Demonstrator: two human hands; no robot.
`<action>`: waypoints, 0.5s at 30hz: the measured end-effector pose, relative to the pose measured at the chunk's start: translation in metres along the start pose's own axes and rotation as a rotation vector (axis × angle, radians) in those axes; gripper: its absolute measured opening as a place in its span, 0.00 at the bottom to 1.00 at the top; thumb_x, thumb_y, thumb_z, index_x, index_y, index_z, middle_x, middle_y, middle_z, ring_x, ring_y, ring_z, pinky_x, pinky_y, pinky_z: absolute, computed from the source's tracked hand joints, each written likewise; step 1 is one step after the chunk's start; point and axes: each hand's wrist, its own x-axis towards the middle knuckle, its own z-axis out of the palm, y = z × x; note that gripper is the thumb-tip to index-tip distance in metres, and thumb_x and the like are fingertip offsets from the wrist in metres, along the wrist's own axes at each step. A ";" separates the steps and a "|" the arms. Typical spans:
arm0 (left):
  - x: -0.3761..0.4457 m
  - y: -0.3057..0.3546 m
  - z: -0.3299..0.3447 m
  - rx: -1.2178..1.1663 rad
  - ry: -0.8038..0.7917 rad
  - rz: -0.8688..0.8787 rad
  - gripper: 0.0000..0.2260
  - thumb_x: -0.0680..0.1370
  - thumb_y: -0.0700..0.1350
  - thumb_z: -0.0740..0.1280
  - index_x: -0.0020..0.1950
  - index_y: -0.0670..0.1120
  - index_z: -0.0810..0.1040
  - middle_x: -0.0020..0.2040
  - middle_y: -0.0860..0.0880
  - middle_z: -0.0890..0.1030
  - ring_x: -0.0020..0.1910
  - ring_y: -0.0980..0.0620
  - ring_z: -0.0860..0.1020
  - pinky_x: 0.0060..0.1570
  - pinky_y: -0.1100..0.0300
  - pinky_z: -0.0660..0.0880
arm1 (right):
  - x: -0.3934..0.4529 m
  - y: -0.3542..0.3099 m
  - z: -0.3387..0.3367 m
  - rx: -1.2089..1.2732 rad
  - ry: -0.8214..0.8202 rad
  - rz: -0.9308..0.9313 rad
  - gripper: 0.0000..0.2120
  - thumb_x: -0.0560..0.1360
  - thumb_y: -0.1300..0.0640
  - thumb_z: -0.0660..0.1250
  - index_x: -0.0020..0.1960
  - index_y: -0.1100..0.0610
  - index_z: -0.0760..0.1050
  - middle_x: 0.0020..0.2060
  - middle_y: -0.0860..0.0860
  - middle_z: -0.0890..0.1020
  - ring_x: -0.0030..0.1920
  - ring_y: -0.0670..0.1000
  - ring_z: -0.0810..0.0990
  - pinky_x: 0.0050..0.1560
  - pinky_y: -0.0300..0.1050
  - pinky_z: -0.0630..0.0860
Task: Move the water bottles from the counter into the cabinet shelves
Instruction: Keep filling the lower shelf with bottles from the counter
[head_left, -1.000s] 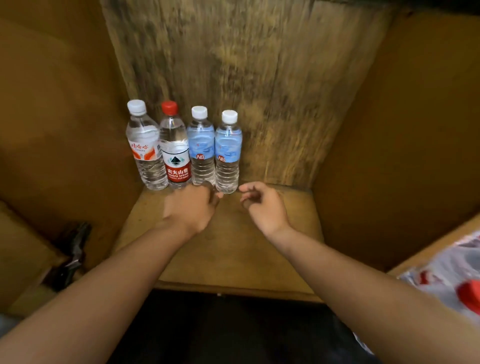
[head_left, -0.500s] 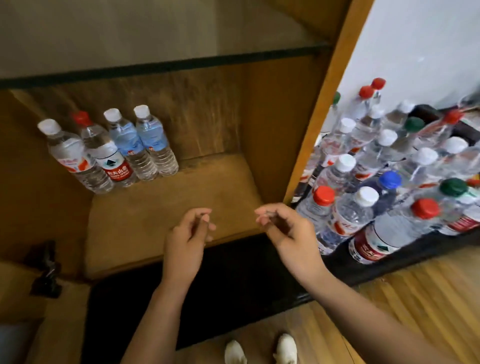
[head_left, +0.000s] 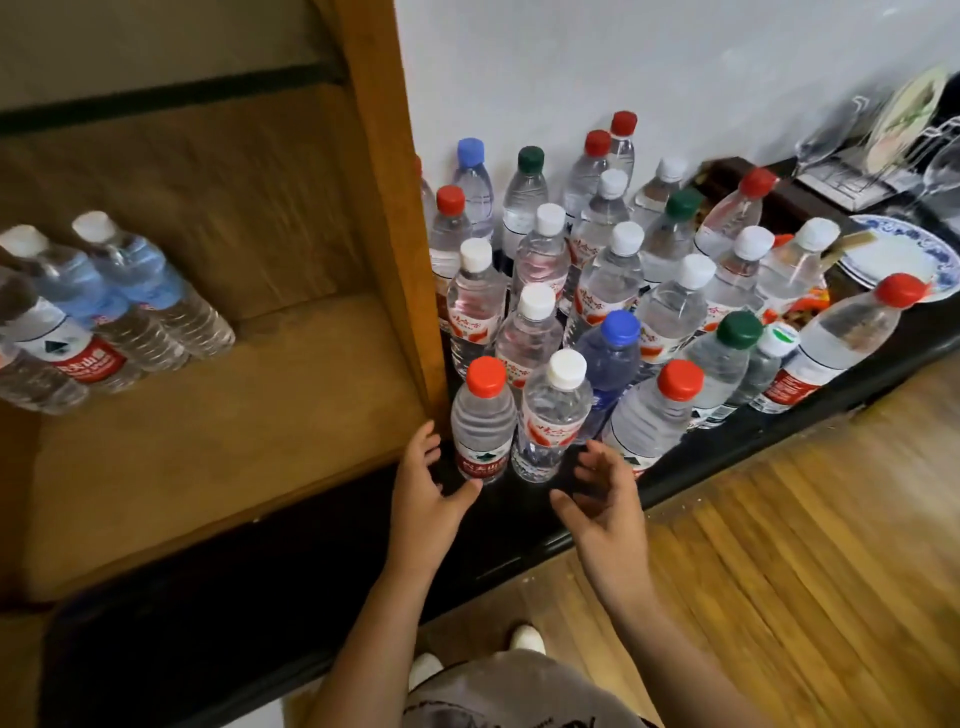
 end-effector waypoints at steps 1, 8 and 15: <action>0.003 0.000 0.005 0.006 -0.009 0.007 0.35 0.68 0.35 0.74 0.71 0.49 0.62 0.62 0.55 0.69 0.62 0.57 0.68 0.59 0.57 0.68 | 0.007 0.003 0.000 0.003 -0.020 0.006 0.28 0.69 0.70 0.70 0.61 0.49 0.65 0.53 0.41 0.73 0.52 0.30 0.73 0.49 0.26 0.72; 0.018 0.005 0.028 -0.045 0.013 0.079 0.36 0.63 0.35 0.77 0.64 0.57 0.65 0.65 0.52 0.72 0.65 0.55 0.71 0.65 0.55 0.68 | 0.039 0.021 0.010 -0.086 -0.102 0.001 0.34 0.67 0.65 0.73 0.68 0.55 0.61 0.63 0.51 0.70 0.64 0.47 0.70 0.67 0.48 0.69; 0.023 0.011 0.037 -0.104 0.051 0.139 0.31 0.65 0.39 0.77 0.63 0.54 0.68 0.60 0.53 0.77 0.61 0.57 0.75 0.57 0.68 0.72 | 0.051 0.027 0.019 -0.038 -0.083 -0.013 0.34 0.67 0.62 0.74 0.64 0.46 0.58 0.61 0.47 0.70 0.63 0.47 0.71 0.63 0.41 0.70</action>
